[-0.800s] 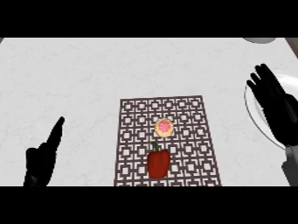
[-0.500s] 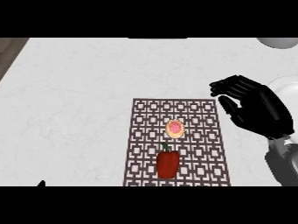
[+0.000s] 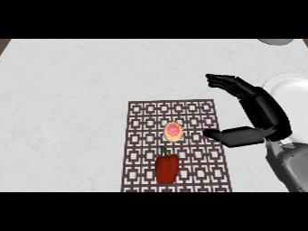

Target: Pick the cupcake from the placemat and place it in the plate

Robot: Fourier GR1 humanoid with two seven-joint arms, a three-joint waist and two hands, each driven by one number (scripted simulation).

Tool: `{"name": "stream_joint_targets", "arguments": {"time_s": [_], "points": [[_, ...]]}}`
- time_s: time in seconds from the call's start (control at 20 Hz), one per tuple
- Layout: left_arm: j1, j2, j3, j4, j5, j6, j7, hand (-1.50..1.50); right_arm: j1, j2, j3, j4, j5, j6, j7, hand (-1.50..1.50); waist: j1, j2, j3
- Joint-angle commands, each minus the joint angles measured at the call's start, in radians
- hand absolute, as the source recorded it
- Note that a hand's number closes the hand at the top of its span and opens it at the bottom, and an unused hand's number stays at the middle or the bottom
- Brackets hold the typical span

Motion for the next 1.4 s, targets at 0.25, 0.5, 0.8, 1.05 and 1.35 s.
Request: {"name": "stream_joint_targets", "arguments": {"time_s": [0.25,0.5,0.8,1.05,1.35], "points": [[-0.284,-0.081,0.050,-0.099,0.052,-0.017,-0.078,0.00,-0.037,-0.072,0.133,0.069,0.166,0.117,-0.096,-1.50,-0.071,0.001,-0.033],[-0.297,-0.083,0.062,-0.077,0.051,-0.034,-0.074,0.00,-0.076,-0.077,0.172,0.087,0.226,0.128,-0.101,-1.50,-0.089,-0.003,-0.035],[-0.295,-0.088,0.086,-0.067,0.066,-0.047,-0.070,0.00,-0.110,-0.096,0.255,0.129,0.302,0.178,-0.056,-1.50,-0.090,-0.003,-0.037],[-0.284,-0.087,0.095,-0.074,0.058,-0.054,-0.068,0.00,-0.179,-0.131,0.282,0.155,0.374,0.203,-0.017,-1.50,-0.088,-0.008,-0.037],[-0.276,-0.082,0.127,-0.091,0.077,-0.071,-0.062,0.00,-0.205,-0.111,0.364,0.183,0.462,0.214,0.050,-1.50,-0.086,-0.011,-0.036]]}}
